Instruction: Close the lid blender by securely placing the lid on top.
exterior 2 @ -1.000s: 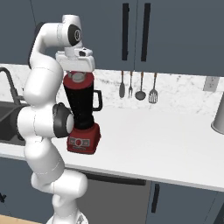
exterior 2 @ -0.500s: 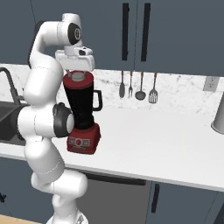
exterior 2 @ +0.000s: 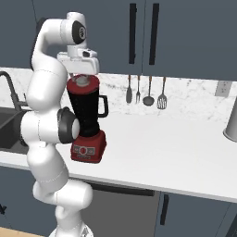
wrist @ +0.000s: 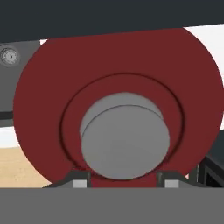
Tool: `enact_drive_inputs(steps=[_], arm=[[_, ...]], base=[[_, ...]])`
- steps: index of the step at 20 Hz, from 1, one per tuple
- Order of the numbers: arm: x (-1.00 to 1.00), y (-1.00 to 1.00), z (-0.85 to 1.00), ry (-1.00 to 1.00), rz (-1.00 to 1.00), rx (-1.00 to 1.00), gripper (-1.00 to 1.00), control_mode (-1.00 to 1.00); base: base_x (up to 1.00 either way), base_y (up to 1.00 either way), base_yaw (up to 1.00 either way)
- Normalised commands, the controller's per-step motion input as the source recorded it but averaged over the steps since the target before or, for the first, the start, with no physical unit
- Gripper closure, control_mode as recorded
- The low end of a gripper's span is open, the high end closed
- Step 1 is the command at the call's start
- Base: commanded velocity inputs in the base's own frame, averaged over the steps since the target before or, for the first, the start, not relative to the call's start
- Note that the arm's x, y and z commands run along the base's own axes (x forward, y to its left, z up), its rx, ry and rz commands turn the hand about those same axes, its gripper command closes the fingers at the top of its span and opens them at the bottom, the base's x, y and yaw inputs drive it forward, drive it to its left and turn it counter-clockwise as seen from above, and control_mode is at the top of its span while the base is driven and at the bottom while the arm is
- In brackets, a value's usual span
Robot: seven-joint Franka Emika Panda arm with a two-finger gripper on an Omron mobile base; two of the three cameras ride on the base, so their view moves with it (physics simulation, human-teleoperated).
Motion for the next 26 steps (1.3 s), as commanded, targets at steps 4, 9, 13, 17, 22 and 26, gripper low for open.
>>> enact_drive_inputs(steps=[4, 9, 13, 17, 22, 26], arm=[[0.19, 0.16, 0.0, 0.28, 0.0, 0.0, 1.0, -1.0], [0.0, 0.15, -0.08, 0.05, 0.0, 0.0, 1.0, -1.0], [-0.25, 0.02, 0.02, -0.1, 0.01, 0.0, 1.0, -1.0], [-1.0, 0.13, 0.0, -0.38, 0.11, 0.0, -1.0, -1.0], [-1.0, -0.01, -0.03, -0.48, 0.1, 0.0, -1.0, -1.0], [-1.0, -0.36, -0.18, -0.46, 0.02, 0.0, -1.0, -1.0]], base=[[0.0, 0.0, 0.0], [0.0, 0.0, 0.0], [0.0, 0.0, 0.0], [0.0, 0.0, 0.0], [0.0, 0.0, 0.0], [0.0, 0.0, 0.0]])
